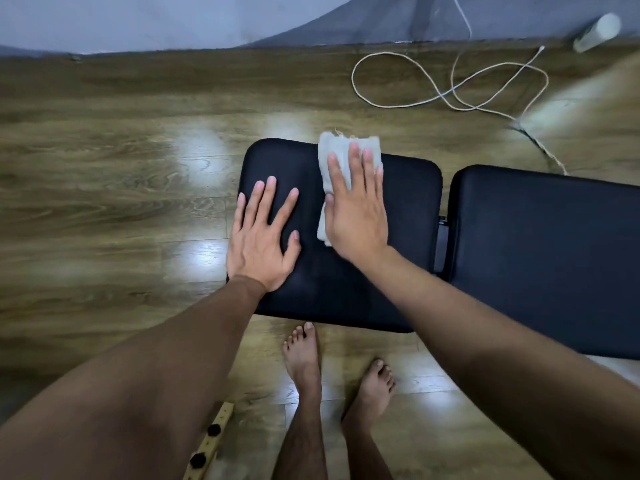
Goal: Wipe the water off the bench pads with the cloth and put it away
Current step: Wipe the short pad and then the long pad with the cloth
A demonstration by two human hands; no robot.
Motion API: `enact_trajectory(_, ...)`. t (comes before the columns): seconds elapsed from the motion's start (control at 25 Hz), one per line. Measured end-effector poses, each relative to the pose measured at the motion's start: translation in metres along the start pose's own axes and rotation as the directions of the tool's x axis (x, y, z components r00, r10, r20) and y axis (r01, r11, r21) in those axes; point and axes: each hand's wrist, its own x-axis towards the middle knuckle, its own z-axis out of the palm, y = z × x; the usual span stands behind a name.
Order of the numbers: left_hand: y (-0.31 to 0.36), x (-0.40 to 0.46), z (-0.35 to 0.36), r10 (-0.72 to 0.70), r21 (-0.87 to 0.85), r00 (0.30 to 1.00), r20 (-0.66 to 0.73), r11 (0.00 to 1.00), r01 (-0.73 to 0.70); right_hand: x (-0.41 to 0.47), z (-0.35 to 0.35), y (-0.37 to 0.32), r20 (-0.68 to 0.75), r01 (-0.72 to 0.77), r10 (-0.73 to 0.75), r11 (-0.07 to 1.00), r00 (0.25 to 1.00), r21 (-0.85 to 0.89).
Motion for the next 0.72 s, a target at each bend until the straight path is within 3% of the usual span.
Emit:
enact_trajectory(0.2,0.001,0.0,0.0,-0.011,-0.005,1.0,-0.008,1.0,0.011,0.009,-0.007,0.003,0.018,-0.003,0.003,1.0,1.0,0.012)
enact_trajectory(0.32,0.001,0.0,0.001,-0.012,-0.012,1.0,-0.015,1.0,0.012,-0.051,0.005,-0.005,0.001,-0.022,0.022,0.997,1.0,0.078)
enact_trajectory(0.52,0.0,0.0,0.002,-0.01,-0.018,0.999,-0.03,1.0,0.009,-0.155,0.021,0.002,0.039,0.068,-0.07,0.996,0.997,0.056)
enact_trajectory(0.72,0.0,0.0,0.001,-0.011,-0.019,0.999,-0.044,1.0,0.01,-0.069,-0.001,0.033,0.042,0.14,-0.141,0.99,0.989,0.032)
